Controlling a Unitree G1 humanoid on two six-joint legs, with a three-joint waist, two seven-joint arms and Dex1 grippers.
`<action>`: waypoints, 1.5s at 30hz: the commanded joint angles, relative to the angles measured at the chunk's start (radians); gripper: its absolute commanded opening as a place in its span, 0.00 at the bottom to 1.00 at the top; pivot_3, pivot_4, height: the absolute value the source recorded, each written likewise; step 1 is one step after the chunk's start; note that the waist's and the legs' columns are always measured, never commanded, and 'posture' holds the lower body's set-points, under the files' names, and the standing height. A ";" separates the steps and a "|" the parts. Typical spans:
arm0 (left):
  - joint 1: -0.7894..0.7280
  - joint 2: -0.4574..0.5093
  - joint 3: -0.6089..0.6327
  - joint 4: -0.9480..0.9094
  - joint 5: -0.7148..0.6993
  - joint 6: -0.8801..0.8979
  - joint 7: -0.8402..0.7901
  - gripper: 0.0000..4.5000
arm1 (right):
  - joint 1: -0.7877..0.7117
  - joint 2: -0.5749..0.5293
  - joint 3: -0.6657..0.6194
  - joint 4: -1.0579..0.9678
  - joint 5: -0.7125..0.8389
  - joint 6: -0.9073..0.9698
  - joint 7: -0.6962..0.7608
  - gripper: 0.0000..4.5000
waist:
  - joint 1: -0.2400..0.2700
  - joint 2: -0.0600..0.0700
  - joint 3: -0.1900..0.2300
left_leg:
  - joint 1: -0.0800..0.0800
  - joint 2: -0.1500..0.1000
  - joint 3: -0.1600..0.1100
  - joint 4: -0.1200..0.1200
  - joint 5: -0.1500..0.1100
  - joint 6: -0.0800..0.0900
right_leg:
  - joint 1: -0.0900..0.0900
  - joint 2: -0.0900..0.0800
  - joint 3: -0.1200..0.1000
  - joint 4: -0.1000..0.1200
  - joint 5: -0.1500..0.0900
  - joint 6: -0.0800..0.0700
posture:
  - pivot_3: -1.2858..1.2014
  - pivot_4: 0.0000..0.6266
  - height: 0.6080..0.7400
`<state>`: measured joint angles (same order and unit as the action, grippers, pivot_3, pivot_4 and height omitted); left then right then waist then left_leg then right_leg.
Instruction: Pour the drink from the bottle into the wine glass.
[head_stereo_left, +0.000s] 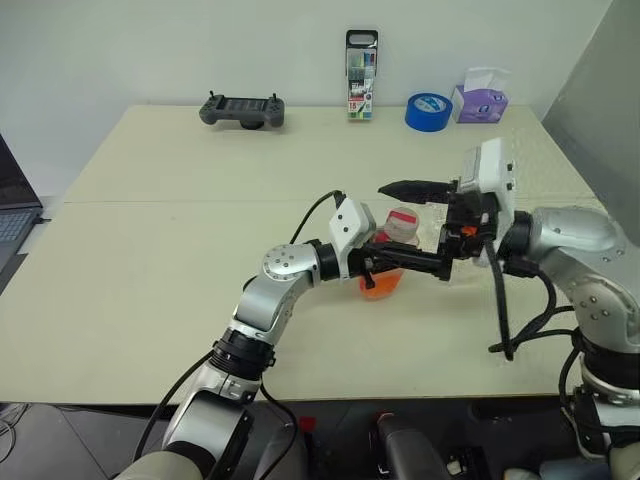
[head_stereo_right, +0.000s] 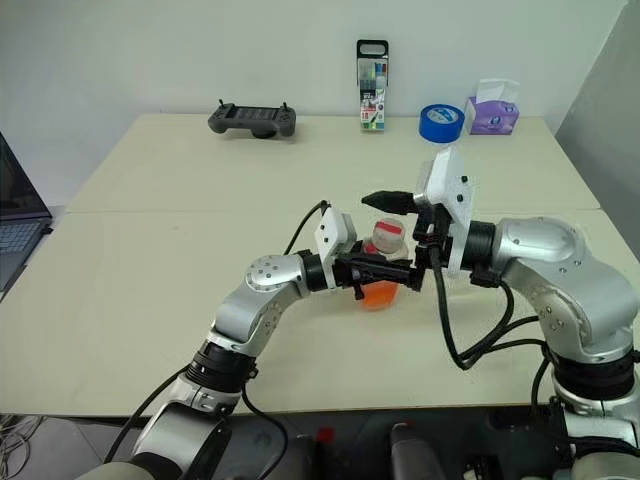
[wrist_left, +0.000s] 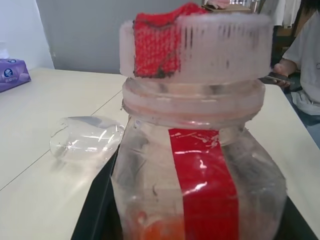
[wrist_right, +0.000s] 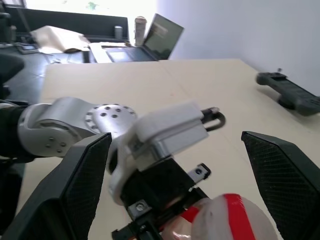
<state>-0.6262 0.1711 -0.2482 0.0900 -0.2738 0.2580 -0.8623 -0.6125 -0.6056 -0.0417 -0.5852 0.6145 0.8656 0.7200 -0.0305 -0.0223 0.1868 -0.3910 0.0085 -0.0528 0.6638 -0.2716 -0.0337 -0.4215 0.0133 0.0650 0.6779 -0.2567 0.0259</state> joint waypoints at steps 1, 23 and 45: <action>-0.034 -0.010 0.016 -0.012 -0.009 -0.024 -0.004 0.37 | 0.008 0.036 -0.061 -0.071 0.001 0.030 -0.143 0.99 | -0.001 0.000 0.000 | 0.000 0.000 0.000 0.000 0.000 0.000 | 0.000 0.000 0.000 0.000 0.000 0.000 | 0.52 0.24 1.00; -0.025 -0.018 0.028 -0.018 0.003 -0.029 0.004 0.37 | 0.018 0.118 0.052 0.002 -0.062 0.089 -0.357 0.99 | -0.001 0.000 0.000 | 0.000 0.000 0.001 0.000 0.000 0.000 | 0.000 0.001 0.000 0.000 0.000 0.000 | 0.52 0.24 1.00; -0.036 -0.026 0.039 -0.004 0.000 -0.054 0.022 0.37 | 0.030 0.175 -0.047 0.054 -0.020 0.107 -0.371 0.99 | -0.001 0.000 0.000 | 0.000 0.000 0.001 0.000 0.000 0.000 | 0.000 0.001 0.000 0.000 0.000 -0.001 | 0.52 0.24 1.00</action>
<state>-0.6368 0.1535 -0.2296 0.1240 -0.2655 0.2473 -0.8411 -0.5835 -0.4243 -0.0392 -0.5054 0.5761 0.9693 0.3494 -0.0319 -0.0223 0.1867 -0.3908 0.0088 -0.0520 0.6637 -0.2716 -0.0336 -0.4215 0.0140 0.0651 0.6783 -0.2564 0.0254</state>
